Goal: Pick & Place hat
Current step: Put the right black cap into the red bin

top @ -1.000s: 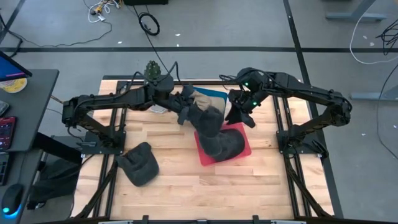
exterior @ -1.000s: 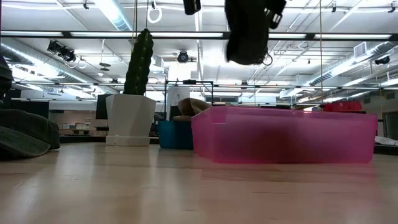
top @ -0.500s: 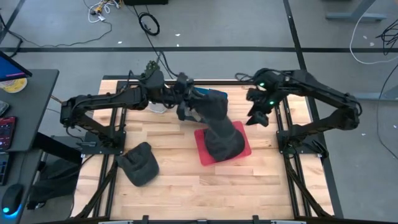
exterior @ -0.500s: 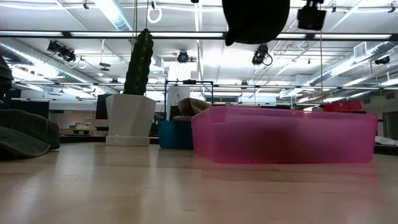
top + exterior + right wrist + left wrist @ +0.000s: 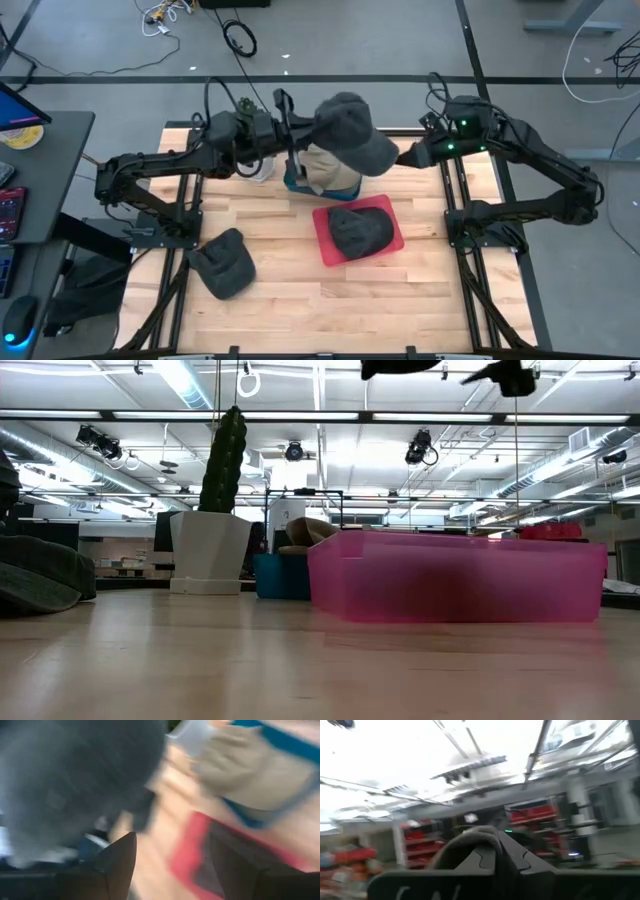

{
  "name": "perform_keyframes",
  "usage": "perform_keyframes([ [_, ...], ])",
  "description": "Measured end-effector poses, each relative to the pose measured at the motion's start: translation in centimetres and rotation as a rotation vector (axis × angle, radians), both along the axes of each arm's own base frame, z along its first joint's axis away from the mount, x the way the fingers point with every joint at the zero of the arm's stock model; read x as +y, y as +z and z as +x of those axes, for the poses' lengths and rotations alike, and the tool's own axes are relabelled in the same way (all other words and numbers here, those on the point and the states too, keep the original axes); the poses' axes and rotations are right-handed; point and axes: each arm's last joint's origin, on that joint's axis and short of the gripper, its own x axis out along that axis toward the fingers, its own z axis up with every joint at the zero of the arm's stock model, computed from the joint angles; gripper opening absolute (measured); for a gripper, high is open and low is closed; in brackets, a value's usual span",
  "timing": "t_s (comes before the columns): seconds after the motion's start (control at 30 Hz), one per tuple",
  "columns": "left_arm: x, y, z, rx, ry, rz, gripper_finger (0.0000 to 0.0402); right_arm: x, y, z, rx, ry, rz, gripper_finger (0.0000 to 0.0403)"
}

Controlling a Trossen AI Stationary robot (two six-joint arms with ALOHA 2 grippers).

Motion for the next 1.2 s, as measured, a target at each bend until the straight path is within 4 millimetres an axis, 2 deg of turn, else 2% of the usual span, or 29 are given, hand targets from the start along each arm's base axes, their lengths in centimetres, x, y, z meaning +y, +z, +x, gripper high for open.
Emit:
perform_keyframes([
  [0.3, 0.3, 0.2, -0.2, 0.002, 0.220, 0.135, 0.0003, -0.8, -0.9, 2.6, -0.447, -0.027, 0.279, 0.0270],
  [0.5, 0.4, 0.5, -0.4, -0.005, 0.291, 0.177, 0.0003, -1.1, -2.4, 3.4, -0.623, -0.020, 0.520, 0.0287],
  [0.67, 0.5, 0.8, -0.9, 0.006, 0.370, 0.201, 0.0003, -0.8, -3.8, 3.7, -0.607, 0.026, 0.654, 0.0291],
  [0.9, 0.5, 1.5, -1.8, -0.018, 0.407, 0.214, 0.0003, -1.1, -5.5, 3.9, -0.557, -0.081, 0.709, 0.0283],
  [1.1, 0.6, 1.8, -2.3, -0.011, 0.462, 0.230, 0.0003, -1.3, -5.5, 3.9, -0.586, -0.154, 0.696, 0.0280],
  [1.2, 0.6, 1.8, -2.3, -0.004, 0.473, 0.228, 0.0003, -1.4, -4.9, 3.7, -0.655, -0.189, 0.679, 0.0280],
])
